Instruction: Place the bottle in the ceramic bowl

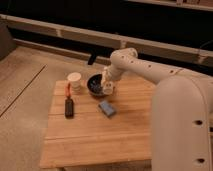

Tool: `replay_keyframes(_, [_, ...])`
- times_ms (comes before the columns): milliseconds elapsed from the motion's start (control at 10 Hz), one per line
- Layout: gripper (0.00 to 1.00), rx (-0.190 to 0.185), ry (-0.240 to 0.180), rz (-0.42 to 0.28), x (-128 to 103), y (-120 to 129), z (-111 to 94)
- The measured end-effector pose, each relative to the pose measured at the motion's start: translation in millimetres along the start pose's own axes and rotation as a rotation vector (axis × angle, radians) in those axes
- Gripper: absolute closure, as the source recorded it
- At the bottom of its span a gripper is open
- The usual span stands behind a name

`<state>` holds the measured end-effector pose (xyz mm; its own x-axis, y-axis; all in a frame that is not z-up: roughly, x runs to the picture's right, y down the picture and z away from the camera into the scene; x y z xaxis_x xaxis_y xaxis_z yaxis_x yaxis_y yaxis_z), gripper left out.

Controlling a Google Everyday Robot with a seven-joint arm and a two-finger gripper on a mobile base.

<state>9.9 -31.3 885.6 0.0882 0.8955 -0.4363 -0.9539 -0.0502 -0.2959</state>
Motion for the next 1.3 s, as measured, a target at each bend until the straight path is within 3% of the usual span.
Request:
replay_keyframes(700, [1.0,0.014,0.015,0.014,-1.8,-7.3,7.3])
replay_keyframes(1000, [1.0,0.027,0.02,0.022,-21.3,-15.6,22.2])
replay_keyframes(1300, [0.99,-0.002,0.016,-0.001,-38.5,-14.9,36.8])
